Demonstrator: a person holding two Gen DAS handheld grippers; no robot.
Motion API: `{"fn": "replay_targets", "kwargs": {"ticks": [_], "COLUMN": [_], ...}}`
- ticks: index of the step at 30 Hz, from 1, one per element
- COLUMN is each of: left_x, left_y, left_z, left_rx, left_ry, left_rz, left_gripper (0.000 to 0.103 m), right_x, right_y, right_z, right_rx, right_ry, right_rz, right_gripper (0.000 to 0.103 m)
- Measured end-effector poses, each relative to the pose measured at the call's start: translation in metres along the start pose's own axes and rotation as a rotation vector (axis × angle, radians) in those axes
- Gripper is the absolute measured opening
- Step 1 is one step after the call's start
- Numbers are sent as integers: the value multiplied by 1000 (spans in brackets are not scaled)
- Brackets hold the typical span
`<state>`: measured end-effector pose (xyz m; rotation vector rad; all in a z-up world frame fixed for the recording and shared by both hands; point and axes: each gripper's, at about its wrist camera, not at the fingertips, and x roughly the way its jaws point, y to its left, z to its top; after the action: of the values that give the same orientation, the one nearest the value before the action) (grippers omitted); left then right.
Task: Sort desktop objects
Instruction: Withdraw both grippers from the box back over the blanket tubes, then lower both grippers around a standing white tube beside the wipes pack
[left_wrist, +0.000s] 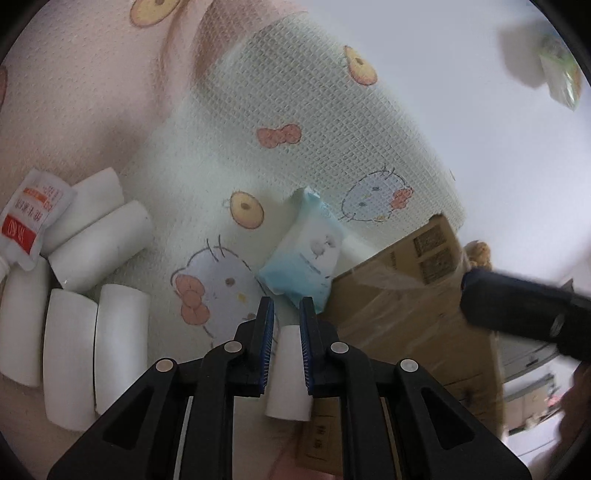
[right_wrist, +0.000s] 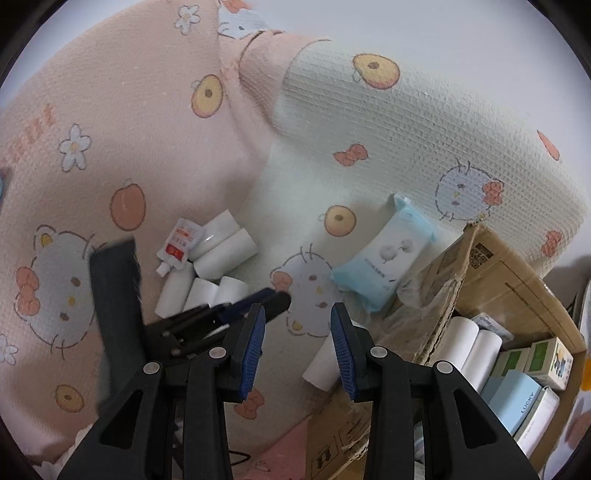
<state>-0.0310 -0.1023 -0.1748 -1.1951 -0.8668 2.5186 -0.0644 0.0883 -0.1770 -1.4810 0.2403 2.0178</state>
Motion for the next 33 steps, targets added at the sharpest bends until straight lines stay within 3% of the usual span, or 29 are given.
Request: {"fn": "replay_targets", "kwargs": {"ticks": [3, 6, 10, 14, 18, 23, 28, 30, 33], "left_x": [2, 9, 21, 39, 49, 62, 78, 83, 95], "left_y": [1, 6, 18, 24, 39, 52, 66, 65, 62], "left_z": [-9, -17, -28, -34, -38, -45, -56, -60, -64], "left_rx": [42, 11, -64, -91, -180, -251, -419, -442, -435], "left_ry": [-26, -21, -44, 15, 51, 95, 149, 166, 203], "left_rz": [-20, -82, -135, -149, -231, -309, -403, -400, -332], "left_gripper": [16, 21, 26, 26, 28, 33, 43, 45, 49], "right_x": [5, 14, 40, 69, 96, 132, 163, 168, 171], "right_y": [3, 12, 10, -2, -15, -25, -21, -13, -2], "right_z": [5, 14, 28, 39, 41, 32, 15, 14, 14], "right_rx": [2, -61, -66, 8, 104, 147, 163, 146, 130], "right_ry": [24, 62, 201, 303, 400, 543, 649, 666, 689], "right_rz": [-17, -72, -97, -103, -141, -310, -368, -380, -411], "right_gripper": [33, 33, 33, 33, 33, 33, 33, 33, 33]}}
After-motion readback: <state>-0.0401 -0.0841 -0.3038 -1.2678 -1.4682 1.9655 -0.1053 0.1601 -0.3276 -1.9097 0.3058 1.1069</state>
